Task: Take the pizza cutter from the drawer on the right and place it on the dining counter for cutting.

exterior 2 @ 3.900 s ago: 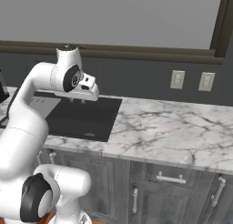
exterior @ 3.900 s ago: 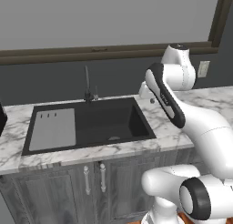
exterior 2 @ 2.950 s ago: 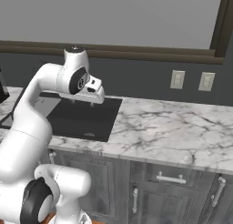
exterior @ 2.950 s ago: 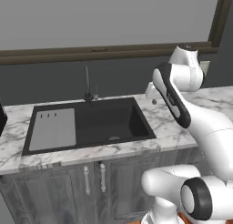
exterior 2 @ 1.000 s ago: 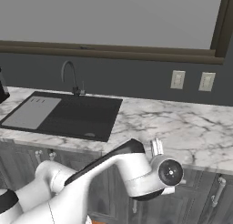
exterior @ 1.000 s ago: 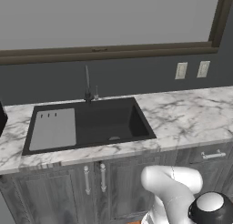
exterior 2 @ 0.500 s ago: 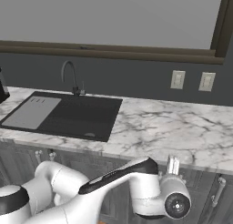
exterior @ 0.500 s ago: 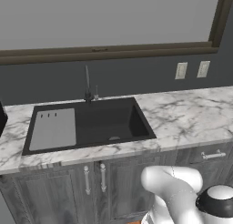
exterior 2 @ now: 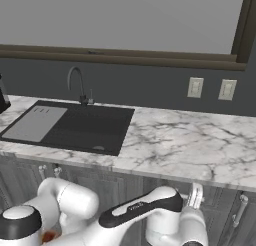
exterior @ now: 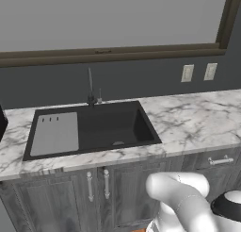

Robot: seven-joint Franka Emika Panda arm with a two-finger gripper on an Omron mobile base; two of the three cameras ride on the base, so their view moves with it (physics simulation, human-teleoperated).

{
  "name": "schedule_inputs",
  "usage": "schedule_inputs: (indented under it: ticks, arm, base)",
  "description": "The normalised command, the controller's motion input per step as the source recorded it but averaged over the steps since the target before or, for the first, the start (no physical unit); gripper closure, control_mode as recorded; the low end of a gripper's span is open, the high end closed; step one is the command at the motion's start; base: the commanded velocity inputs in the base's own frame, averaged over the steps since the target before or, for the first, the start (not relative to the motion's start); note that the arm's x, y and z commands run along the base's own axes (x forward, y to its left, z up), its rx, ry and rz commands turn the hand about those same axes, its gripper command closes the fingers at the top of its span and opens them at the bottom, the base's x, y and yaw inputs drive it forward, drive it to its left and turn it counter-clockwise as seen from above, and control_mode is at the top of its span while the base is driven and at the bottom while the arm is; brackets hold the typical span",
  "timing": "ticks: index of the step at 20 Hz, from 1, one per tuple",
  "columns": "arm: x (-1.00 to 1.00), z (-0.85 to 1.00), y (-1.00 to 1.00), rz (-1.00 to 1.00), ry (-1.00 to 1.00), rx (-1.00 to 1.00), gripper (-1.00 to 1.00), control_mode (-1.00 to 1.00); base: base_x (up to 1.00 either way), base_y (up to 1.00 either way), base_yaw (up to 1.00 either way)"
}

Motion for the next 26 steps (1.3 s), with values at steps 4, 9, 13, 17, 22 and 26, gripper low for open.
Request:
schedule_inputs:
  ticks: [4,9,13,17,22,26]
  arm:
    - [0.37,-0.33,0.02,0.00,-0.11,0.04,-1.00,-1.00]
    - [0.38,-0.40,0.02,0.00,-0.10,0.02,-1.00,-1.00]
    - [0.23,-0.45,0.01,0.00,-0.11,0.03,-1.00,-1.00]
    - [0.04,-0.36,0.00,0.00,-0.12,0.03,-1.00,-1.00]
    - [0.10,-0.24,0.00,0.00,-0.11,0.03,-1.00,-1.00]
    - [0.15,-0.22,0.00,0.00,-0.12,0.02,-1.00,-1.00]
  base:
    - [0.00,0.00,0.00]
    - [0.00,0.00,0.00]
    - [0.00,0.00,0.00]
    - [0.00,0.00,0.00]
    - [0.00,0.00,0.00]
    - [0.00,0.00,0.00]
